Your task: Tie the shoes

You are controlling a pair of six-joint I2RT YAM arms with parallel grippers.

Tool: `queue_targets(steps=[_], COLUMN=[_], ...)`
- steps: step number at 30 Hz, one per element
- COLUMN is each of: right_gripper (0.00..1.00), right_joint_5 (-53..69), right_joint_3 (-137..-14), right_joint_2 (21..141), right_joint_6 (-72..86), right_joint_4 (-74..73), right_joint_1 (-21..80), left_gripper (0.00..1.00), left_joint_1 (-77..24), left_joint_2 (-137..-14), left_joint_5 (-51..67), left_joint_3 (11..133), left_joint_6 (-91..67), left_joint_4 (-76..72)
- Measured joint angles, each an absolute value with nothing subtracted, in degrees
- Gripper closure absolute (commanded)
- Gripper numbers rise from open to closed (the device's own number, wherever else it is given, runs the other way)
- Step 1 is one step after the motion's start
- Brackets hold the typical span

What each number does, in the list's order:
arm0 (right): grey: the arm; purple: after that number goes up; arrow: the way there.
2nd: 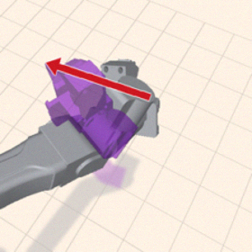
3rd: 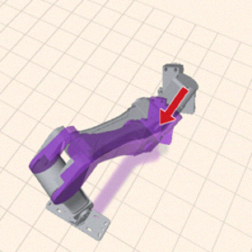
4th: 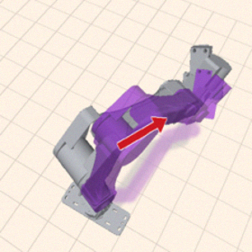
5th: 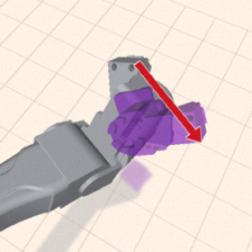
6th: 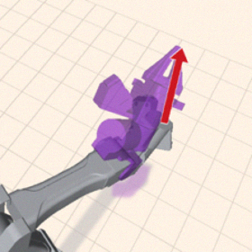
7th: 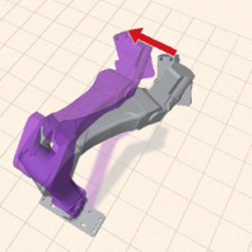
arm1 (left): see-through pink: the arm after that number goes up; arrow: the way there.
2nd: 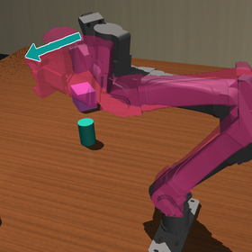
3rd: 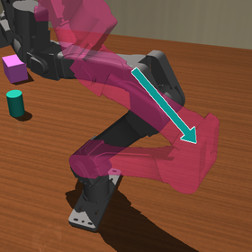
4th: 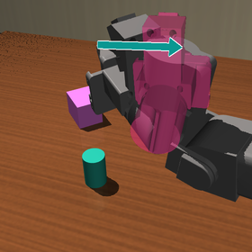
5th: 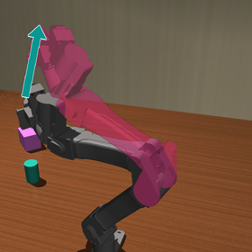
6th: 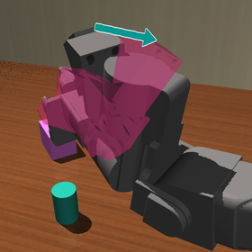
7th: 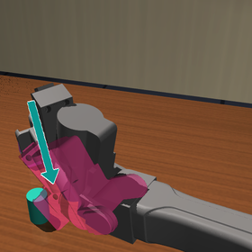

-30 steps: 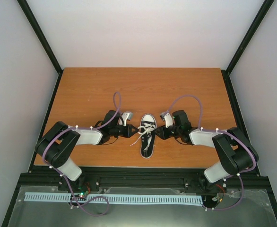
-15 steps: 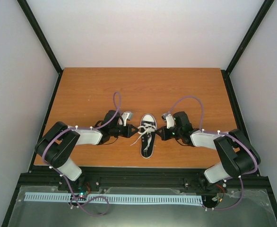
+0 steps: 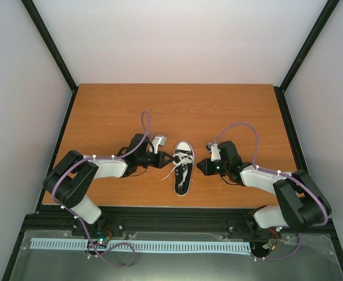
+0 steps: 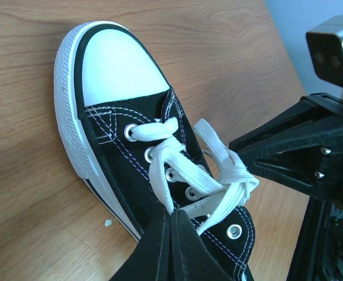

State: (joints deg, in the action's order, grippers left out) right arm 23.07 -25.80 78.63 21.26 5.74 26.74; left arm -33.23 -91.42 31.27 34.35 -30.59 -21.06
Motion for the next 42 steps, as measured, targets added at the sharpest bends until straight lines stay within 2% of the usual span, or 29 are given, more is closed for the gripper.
queue_targets(steps=[2, 4, 5, 7, 9, 11, 14, 21, 26, 30, 35, 42], right_gripper=[0.68, 0.52, 0.5, 0.49, 0.53, 0.55, 0.53, 0.51, 0.53, 0.47, 0.55, 0.55], right_joint_5=[23.2, 23.2, 23.6, 23.8, 23.7, 23.6, 23.4, 25.2, 26.3, 26.3, 23.9, 24.0], right_joint_3=[-25.8, -25.8, -25.9, -26.0, -26.5, -27.3, -27.9, -25.1, -25.3, -26.9, -28.8, -24.0], right_joint_2=[78.0, 77.8, 77.8, 77.8, 77.8, 77.8, 78.1, 79.1, 80.1, 81.6, 82.6, 81.1], right_joint_6=[23.4, 27.0, 28.9, 33.5, 36.8, 39.0, 40.1, 40.3, 40.3, 40.3, 41.5, 40.0], right_joint_4=[6.0, 6.5, 7.2, 8.0, 8.8, 9.5, 10.4, 15.0, 16.5, 16.7, 16.1, 19.1], right_joint_1=[26.7, 26.7, 26.6, 26.7, 27.0, 27.6, 28.0, 28.0, 27.9, 27.9, 27.9, 27.5], left_gripper=[0.98, 0.98, 0.98, 0.98, 0.93, 0.83, 0.63, 0.38, 0.39, 0.37, 0.35, 0.39], left_joint_1=[-33.2, -33.2, -33.2, -33.2, -33.2, -33.2, -33.2, -33.2, -33.1, -33.1, -33.2, -34.1], left_joint_2=[-91.4, -91.4, -91.4, -91.4, -91.4, -91.4, -91.3, -86.7, -84.4, -84.5, -84.5, -85.4], left_joint_5=[31.1, 31.1, 31.1, 31.1, 31.0, 30.8, 29.8, 25.9, 27.2, 27.3, 28.8, 31.5], left_joint_3=[34.4, 34.5, 34.5, 34.7, 35.0, 35.4, 35.6, 35.6, 36.2, 37.1, 36.7, 38.0], left_joint_6=[-30.6, -30.6, -30.6, -30.6, -30.6, -30.6, -29.8, -26.9, -24.5, -23.9, -24.6, -22.8], left_joint_4=[-21.0, -21.0, -21.0, -20.9, -20.9, -20.9, -20.5, -16.4, -15.9, -15.4, -16.2, -15.2])
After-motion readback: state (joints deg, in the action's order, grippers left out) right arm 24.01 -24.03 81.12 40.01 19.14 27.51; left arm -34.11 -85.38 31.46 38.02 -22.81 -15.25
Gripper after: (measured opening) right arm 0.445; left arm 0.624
